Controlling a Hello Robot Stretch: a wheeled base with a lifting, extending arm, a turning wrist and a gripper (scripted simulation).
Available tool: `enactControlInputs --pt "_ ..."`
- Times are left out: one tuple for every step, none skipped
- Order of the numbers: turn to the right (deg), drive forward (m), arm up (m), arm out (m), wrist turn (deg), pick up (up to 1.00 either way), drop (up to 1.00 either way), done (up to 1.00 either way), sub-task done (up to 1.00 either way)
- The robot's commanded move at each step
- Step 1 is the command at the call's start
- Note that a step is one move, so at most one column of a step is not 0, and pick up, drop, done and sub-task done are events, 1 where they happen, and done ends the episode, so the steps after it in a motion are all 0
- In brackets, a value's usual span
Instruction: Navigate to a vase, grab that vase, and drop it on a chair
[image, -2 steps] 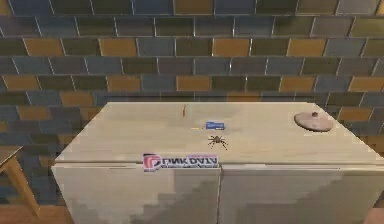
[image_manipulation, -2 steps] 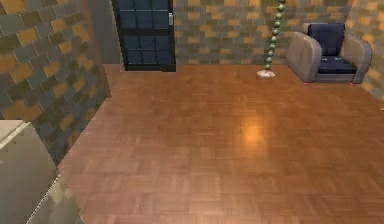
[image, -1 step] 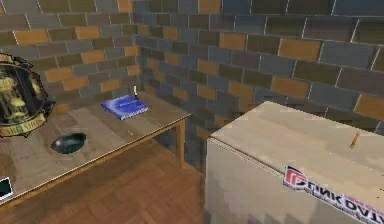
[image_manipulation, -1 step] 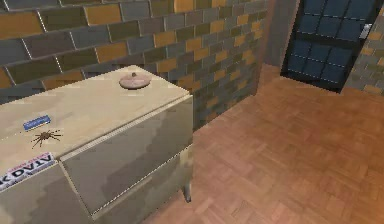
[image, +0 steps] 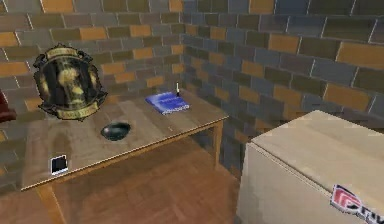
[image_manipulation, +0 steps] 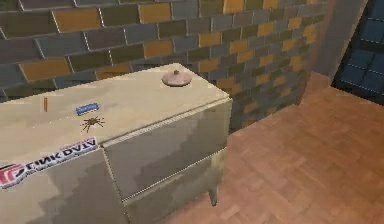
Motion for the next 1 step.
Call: enactControlInputs --pt "45.0 0.0 0.0 0.0 0.0 0.0 0.0 0.0 0.0"
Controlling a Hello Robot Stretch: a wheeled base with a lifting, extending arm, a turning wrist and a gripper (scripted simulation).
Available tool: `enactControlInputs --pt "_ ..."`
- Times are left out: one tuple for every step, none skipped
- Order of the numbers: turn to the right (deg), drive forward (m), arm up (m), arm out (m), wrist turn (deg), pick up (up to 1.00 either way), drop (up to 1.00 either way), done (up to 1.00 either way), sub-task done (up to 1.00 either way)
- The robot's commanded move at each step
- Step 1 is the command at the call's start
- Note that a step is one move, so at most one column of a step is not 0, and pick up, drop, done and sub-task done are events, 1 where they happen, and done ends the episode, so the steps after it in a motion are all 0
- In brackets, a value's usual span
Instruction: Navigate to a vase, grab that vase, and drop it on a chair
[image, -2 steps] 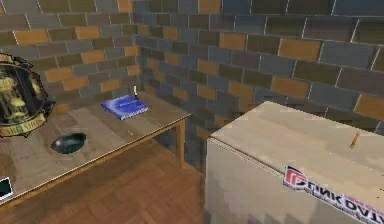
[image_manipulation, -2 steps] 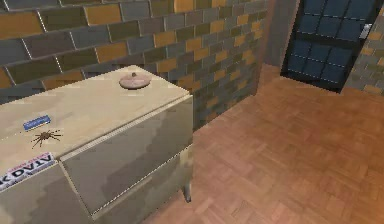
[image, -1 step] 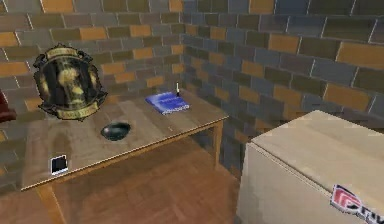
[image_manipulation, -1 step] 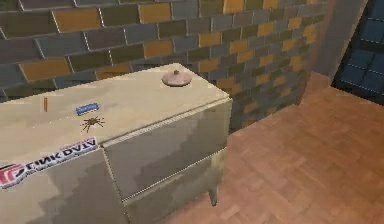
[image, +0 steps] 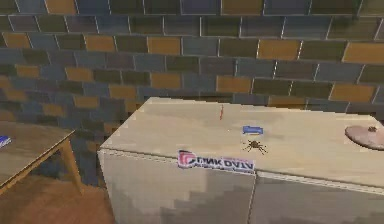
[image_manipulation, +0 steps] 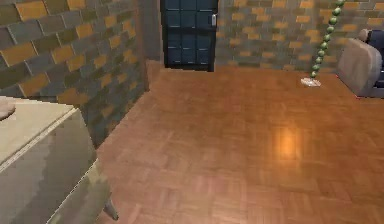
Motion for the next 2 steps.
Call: enactControlInputs --pt "45.0 0.0 0.0 0.0 0.0 0.0 0.0 0.0 0.0" --pt "15.0 0.0 0.0 0.0 0.0 0.0 0.0 0.0 0.0"
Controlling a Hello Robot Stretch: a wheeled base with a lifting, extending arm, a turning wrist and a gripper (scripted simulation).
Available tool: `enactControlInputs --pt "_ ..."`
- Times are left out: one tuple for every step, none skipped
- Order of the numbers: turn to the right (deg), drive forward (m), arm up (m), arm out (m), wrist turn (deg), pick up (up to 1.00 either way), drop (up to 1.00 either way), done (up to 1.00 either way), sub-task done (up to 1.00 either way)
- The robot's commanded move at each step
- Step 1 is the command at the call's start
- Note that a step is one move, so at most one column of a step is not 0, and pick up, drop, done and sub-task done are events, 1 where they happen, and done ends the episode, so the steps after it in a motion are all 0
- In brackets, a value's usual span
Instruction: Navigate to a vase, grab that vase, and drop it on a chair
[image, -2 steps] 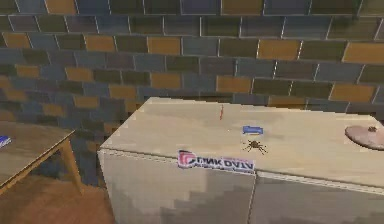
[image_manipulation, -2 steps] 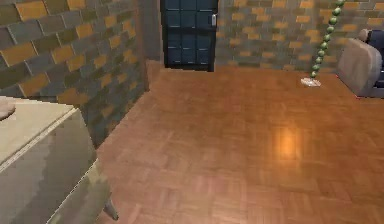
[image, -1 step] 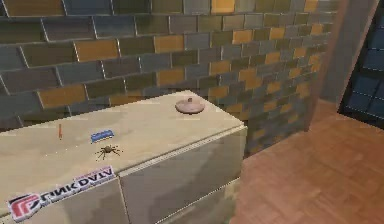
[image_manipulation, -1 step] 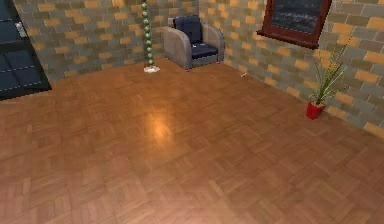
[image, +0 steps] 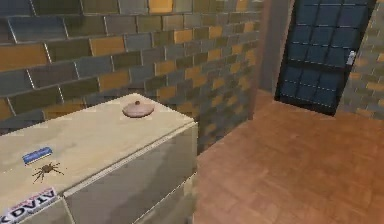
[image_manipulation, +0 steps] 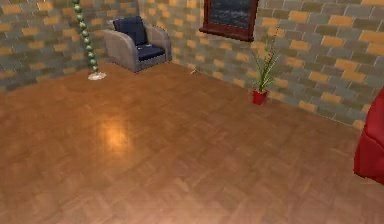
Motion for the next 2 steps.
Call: enactControlInputs --pt "0.0 0.5 0.0 0.0 0.0 0.0 0.0 0.0 0.0" --pt "-45.0 0.0 0.0 0.0 0.0 0.0 0.0 0.0 0.0"
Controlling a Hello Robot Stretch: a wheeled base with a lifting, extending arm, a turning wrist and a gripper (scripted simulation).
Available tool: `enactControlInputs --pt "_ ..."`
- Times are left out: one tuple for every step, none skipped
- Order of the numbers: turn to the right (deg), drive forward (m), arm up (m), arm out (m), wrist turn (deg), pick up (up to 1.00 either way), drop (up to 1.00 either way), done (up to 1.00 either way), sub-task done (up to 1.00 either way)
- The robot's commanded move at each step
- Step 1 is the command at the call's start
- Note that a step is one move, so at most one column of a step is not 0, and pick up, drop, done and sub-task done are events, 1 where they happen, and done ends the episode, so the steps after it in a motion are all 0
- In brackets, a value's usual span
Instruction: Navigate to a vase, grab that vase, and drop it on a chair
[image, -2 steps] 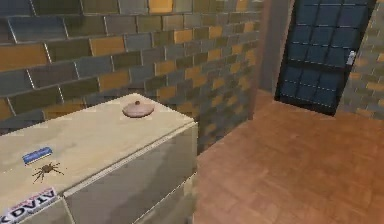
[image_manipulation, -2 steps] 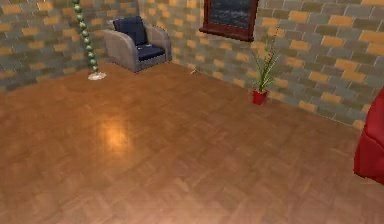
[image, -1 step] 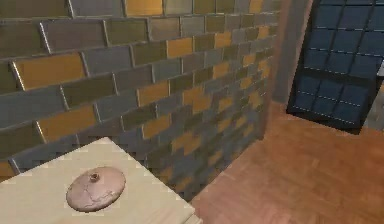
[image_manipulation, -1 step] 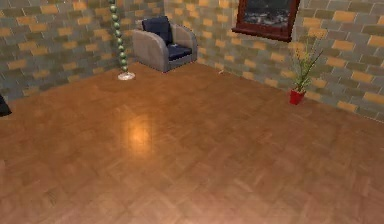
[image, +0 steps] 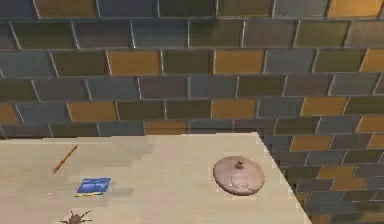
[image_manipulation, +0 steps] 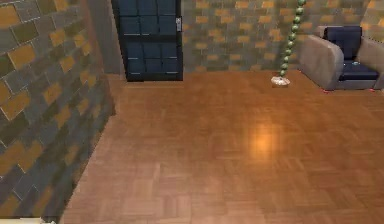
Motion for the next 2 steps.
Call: enactControlInputs --pt "-45.0 0.0 0.0 0.0 0.0 0.0 0.0 0.0 0.0" --pt "-24.0 0.0 0.0 0.0 0.0 0.0 0.0 0.0 0.0"
